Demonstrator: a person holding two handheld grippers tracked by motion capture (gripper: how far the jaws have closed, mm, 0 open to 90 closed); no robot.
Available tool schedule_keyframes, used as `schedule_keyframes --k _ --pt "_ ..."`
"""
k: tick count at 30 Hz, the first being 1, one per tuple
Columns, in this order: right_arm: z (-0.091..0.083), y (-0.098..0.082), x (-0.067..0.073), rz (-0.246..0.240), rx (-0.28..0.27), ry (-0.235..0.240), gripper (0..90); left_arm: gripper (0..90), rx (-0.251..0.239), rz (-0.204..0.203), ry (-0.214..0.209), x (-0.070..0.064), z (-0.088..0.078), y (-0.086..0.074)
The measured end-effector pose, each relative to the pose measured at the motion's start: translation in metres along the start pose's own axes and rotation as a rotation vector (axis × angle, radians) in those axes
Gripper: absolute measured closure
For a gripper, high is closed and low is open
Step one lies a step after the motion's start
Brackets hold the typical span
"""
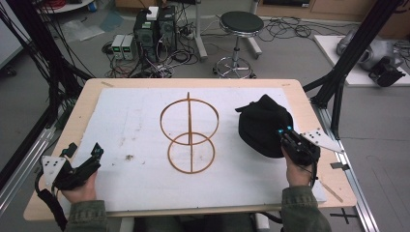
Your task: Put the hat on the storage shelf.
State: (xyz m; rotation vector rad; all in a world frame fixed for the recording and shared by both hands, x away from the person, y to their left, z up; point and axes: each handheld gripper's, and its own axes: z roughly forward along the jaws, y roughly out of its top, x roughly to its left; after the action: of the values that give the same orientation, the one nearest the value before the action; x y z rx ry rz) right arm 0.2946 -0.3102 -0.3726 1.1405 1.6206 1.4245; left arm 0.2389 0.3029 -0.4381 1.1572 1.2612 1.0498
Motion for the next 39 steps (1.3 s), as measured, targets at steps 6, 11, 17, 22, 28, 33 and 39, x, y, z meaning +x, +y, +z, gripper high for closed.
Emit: schedule_keyframes --k 6,11,17,22,28,33,39 --pt "0.009 0.017 0.007 -0.002 -0.056 0.018 87.2 19.6 -0.003 -0.001 0.005 0.002 -0.002 0.001" --pt "0.011 0.032 0.015 -0.021 -0.086 0.030 87.2 19.6 -0.005 -0.006 0.006 0.003 -0.002 0.001" --pt "0.014 0.049 0.020 -0.017 -0.120 0.046 87.2 19.6 -0.011 -0.005 -0.002 0.002 -0.002 0.001" --pt "0.016 0.064 0.025 -0.021 -0.153 0.061 87.2 19.6 -0.008 -0.009 -0.004 0.002 -0.002 0.001" --pt "0.018 0.079 0.031 -0.020 -0.217 0.078 87.2 19.6 -0.014 -0.020 -0.009 0.002 -0.003 0.001" --pt "0.023 0.088 0.037 -0.023 -0.241 0.113 87.2 19.5 -0.011 -0.027 -0.010 0.003 -0.003 0.001" --pt "0.025 0.098 0.049 -0.021 -0.286 0.169 87.2 19.6 -0.019 -0.031 -0.008 0.004 -0.004 0.001"
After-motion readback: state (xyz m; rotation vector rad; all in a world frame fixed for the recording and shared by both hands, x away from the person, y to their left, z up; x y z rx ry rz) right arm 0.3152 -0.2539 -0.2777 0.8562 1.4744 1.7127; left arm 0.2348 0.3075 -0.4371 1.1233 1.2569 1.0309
